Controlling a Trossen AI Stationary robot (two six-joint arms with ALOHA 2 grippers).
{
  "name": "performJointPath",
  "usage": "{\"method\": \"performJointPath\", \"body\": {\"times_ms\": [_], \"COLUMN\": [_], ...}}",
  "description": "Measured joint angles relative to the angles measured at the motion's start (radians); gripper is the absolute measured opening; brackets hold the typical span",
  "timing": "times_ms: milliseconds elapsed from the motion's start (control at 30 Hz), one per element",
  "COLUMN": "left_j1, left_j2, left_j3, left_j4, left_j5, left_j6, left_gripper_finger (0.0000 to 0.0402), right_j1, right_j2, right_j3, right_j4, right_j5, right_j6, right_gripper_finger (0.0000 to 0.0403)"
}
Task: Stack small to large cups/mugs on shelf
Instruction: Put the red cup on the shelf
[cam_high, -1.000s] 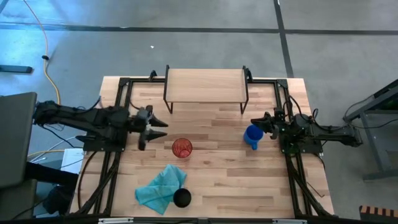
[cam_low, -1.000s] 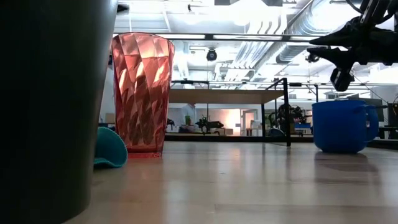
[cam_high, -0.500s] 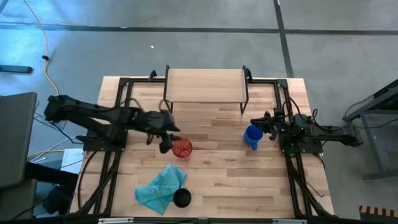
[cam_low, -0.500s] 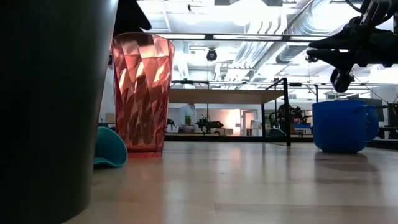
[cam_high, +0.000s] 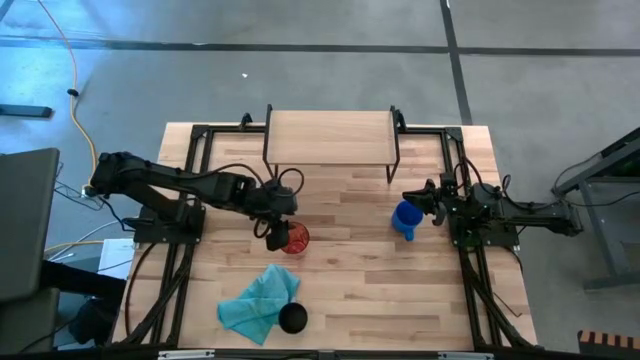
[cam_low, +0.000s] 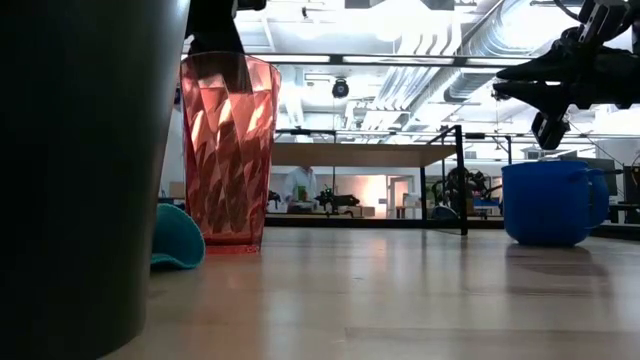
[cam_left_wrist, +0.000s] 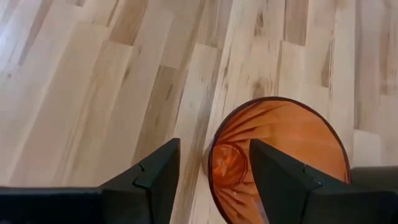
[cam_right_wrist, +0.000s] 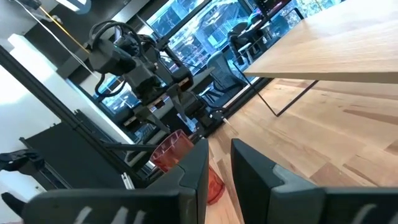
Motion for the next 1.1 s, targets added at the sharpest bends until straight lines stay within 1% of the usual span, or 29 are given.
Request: {"method": "performJointPath", "body": {"times_ms": [167,400,633,700,800,967,1000,1100], "left_j1": [0.000,0.000,0.000,0.000,0.000,0.000,0.000,0.000], "left_j2": [0.001,0.048,0.061,0.061,0.061,0.061,0.061,0.061], "left_j3": [0.000,0.001,0.001,0.001,0.001,0.001,0.001,0.001], "left_j4": [0.000,0.007,0.010,0.009,0.009,0.001,0.001,0.000], "left_j5": [0.003,0.033,0.026,0.012,0.003,-0.029,-0.036,-0.046], "left_j6": [-0.003,-0.023,-0.023,-0.023,-0.027,-0.027,-0.029,-0.028], "left_gripper_finger": [0.0182,0.0182,0.0176,0.0161,0.0122,0.0020,0.0012,0.0012], "right_j1": [0.000,0.000,0.000,0.000,0.000,0.000,0.000,0.000], "right_j2": [0.000,0.000,0.000,0.000,0.000,0.000,0.000,0.000], "right_j3": [0.000,0.000,0.000,0.000,0.000,0.000,0.000,0.000], "right_j4": [-0.006,-0.019,-0.025,-0.025,-0.027,-0.037,-0.039,-0.042], "right_j5": [0.000,0.000,0.000,0.000,0.000,0.000,0.000,0.000], "right_j6": [0.000,0.000,0.008,0.008,0.008,0.008,0.008,0.008], "right_gripper_finger": [0.0057,0.0057,0.0057,0.0057,0.0057,0.0057,0.0057,0.0057]}}
